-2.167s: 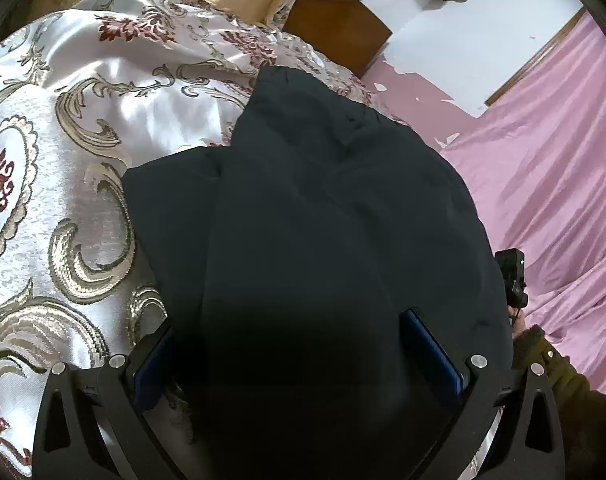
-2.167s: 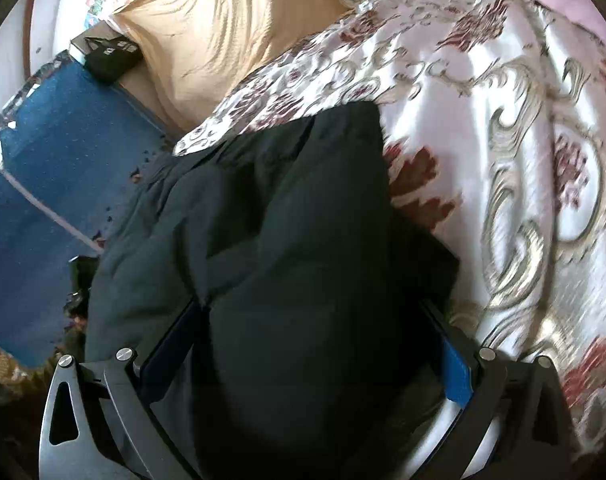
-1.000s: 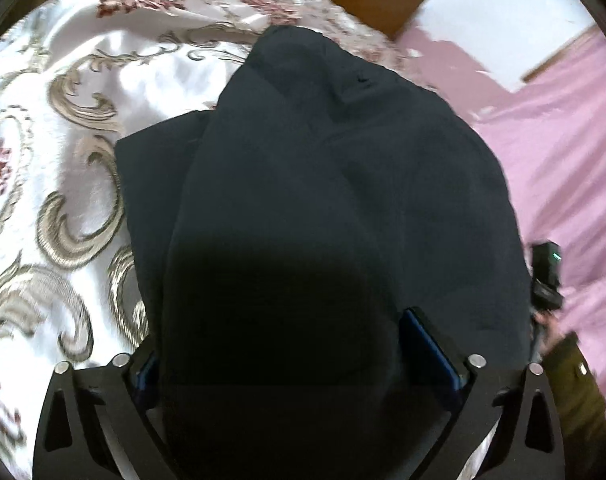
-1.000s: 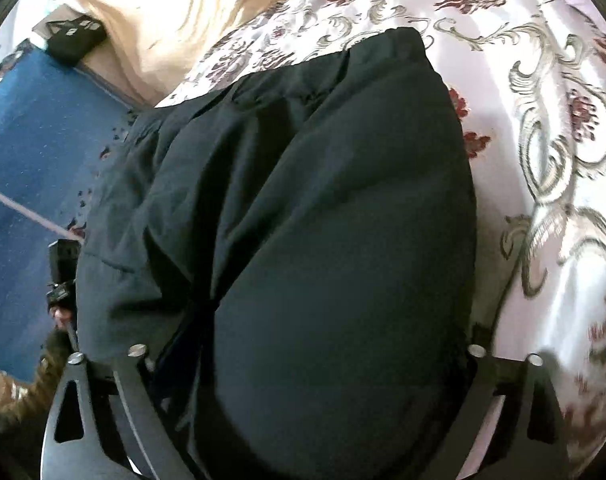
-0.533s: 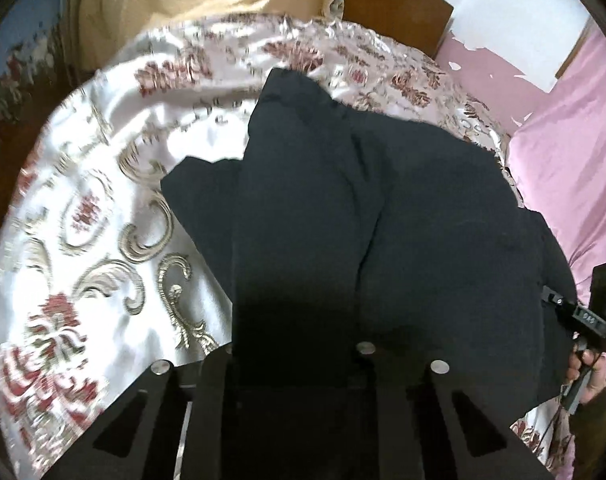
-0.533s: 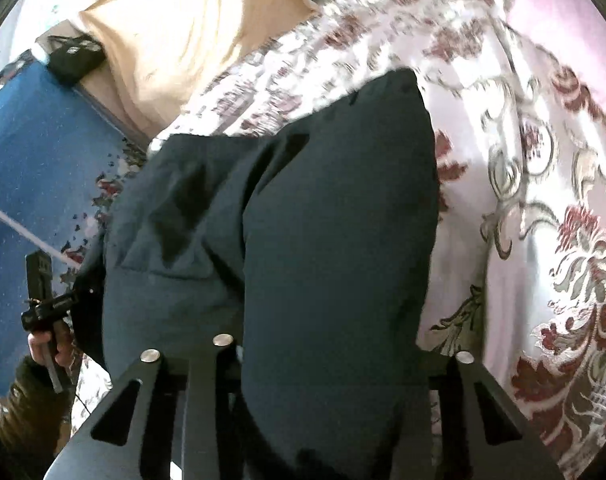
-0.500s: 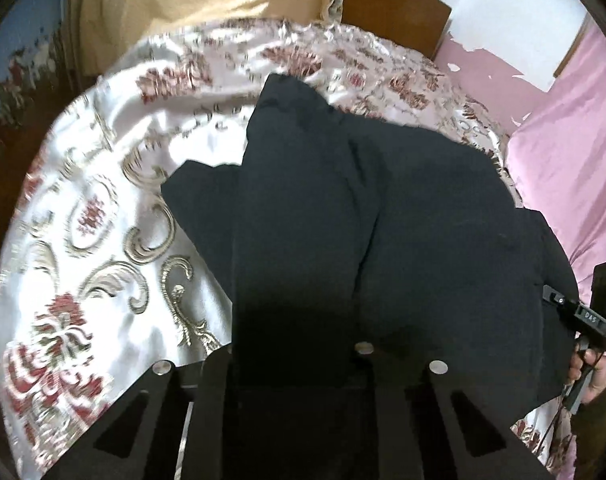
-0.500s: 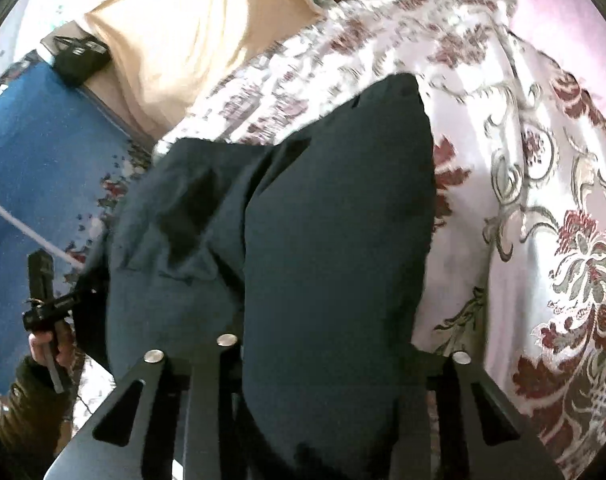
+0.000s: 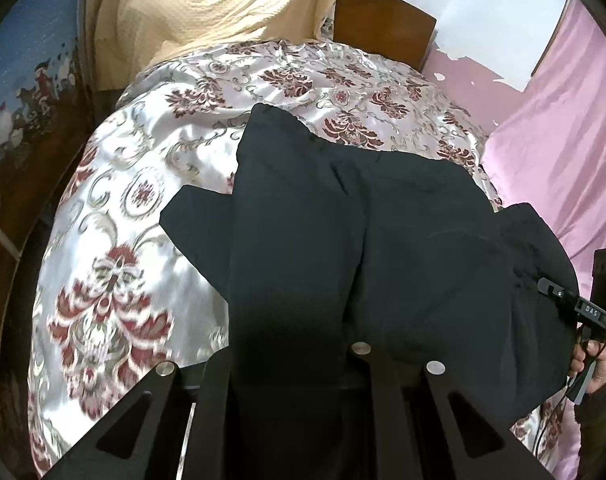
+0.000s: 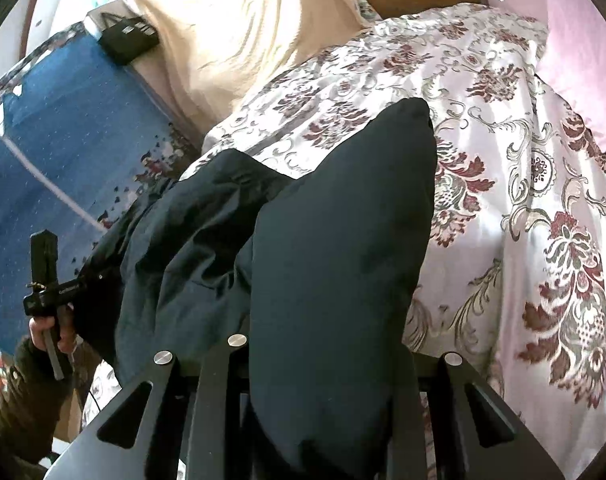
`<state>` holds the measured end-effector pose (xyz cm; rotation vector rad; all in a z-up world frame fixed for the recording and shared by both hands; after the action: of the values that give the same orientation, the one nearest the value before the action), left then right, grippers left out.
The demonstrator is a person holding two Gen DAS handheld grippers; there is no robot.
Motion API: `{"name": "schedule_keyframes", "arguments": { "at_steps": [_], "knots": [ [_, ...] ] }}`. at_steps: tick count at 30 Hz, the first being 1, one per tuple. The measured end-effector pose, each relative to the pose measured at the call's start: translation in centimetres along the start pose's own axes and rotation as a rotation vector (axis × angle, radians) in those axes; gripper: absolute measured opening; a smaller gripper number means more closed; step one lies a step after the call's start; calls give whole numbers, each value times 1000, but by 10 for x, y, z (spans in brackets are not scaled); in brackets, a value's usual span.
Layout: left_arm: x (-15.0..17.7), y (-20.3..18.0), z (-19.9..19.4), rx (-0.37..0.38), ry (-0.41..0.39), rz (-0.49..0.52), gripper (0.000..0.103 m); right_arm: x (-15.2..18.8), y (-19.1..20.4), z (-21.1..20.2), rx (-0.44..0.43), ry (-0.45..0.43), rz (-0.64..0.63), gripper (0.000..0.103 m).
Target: Fold large clothes
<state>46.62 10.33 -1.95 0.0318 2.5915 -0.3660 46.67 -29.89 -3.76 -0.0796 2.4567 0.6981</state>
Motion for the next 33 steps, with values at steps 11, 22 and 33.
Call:
{"name": "schedule_keyframes", "arguments": {
  "at_steps": [11,22,33],
  "knots": [
    [54,20,-15,7,-5,-52,16,37,26,-20,31,6,-70,23],
    [79,36,12,-45,52,-86,27,61,4,-3,176,30,-18,37],
    [86,49,7,-152,29,-155,86,71,-7,-2,319,-8,32,93]
  ]
}}
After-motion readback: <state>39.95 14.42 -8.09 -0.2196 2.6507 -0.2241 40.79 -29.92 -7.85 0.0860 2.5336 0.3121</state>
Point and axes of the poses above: each gripper's, at about its wrist camera, not at the fingertips, and z roughly the way its jaws point, y to its left, x to its underside, the point moved 6 cm from there along z, roughly the way its jaws point, and after that the axes turned 2 degrees about y, right-handed, at the moved point
